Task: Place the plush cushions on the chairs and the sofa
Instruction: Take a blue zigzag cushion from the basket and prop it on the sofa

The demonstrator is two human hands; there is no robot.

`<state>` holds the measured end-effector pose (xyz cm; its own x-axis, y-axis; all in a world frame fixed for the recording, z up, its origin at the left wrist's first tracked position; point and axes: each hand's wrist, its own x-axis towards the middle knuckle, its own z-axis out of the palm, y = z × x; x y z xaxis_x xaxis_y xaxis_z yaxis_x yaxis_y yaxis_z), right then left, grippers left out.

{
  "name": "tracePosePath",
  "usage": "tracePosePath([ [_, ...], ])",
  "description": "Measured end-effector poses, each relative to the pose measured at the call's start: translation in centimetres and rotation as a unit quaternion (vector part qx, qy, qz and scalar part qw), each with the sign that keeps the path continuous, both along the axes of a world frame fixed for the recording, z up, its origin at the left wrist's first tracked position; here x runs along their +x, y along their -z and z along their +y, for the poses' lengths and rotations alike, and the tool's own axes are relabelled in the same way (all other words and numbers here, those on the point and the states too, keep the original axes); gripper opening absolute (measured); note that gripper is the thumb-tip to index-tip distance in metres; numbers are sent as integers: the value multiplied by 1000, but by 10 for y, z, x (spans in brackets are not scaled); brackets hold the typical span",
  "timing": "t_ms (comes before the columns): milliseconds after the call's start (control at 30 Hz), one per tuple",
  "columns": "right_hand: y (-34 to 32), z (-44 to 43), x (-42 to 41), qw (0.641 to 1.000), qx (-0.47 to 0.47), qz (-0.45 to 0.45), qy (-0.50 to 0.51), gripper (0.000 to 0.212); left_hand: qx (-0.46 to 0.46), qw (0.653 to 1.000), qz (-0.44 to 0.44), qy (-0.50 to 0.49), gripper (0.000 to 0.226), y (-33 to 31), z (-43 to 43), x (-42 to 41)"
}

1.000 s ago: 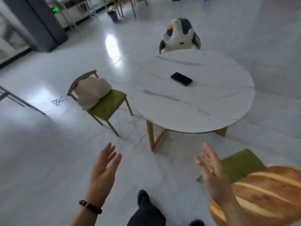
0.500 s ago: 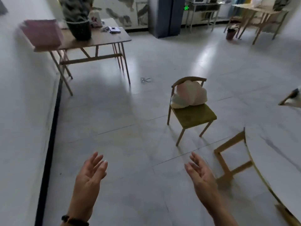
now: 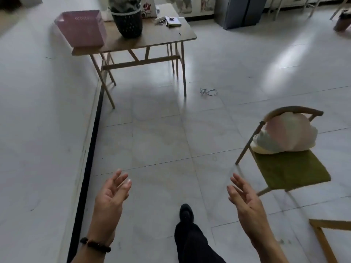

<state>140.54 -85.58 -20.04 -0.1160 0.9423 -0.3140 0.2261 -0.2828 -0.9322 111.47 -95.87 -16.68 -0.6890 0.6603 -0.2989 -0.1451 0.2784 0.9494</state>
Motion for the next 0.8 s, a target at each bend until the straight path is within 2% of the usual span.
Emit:
tracePosePath([
  [233, -40, 209, -141, 994, 45, 24, -96, 59, 41, 997, 28, -52, 47, -49, 161, -110],
  [367, -52, 304, -221, 988, 59, 24, -140, 58, 58, 993, 42, -90, 47, -49, 237, -178],
  [600, -30, 474, -356, 987, 72, -1, -143, 63, 62, 993, 21, -96, 46, -18, 410, -304],
  [800, -63, 631, -459, 986, 101, -19, -133, 74, 86, 994, 36, -60, 48, -43, 581, -422],
])
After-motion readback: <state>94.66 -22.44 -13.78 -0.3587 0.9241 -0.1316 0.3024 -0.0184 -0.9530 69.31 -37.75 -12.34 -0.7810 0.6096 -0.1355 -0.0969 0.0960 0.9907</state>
